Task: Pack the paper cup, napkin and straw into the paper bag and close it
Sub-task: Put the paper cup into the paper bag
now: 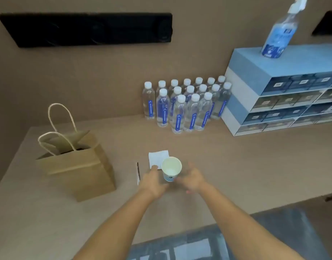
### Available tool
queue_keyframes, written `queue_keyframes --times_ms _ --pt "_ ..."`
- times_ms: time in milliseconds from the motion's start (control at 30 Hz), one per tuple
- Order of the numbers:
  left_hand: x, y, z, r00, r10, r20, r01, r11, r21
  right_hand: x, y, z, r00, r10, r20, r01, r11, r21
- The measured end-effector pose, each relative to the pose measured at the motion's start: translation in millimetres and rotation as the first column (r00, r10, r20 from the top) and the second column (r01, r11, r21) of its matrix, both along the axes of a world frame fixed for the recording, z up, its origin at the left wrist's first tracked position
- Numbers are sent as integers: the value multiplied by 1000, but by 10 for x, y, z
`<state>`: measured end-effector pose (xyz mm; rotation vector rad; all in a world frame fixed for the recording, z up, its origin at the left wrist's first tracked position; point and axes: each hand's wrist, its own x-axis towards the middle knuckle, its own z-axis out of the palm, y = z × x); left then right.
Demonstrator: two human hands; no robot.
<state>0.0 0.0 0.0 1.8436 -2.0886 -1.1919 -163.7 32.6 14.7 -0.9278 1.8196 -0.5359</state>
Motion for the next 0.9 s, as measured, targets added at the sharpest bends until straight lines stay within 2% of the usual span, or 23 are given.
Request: queue_keyframes --times_ms 67,233,333,600,900 --pt "-14 -73 -63 998 -1 -55 0 1000 -12 -12 -24 -69 987 -7 162 17 998 -63" --pt "-18 -188 -249 965 32 -262 -32 999 2 -6 -49 -273 959 24 282 24 986 -165" --pt "-26 -195 -301 945 53 -322 -56 998 -2 -6 -61 -374 940 17 341 49 982 -184" --pt "136 -83 18 920 1 -393 -18 999 -41 40 37 -43 954 72 290 0 970 -242" --pt "707 -73 1446 971 -77 -228 18 969 -248 509 -78 1235 956 245 158 -165 901 -402"
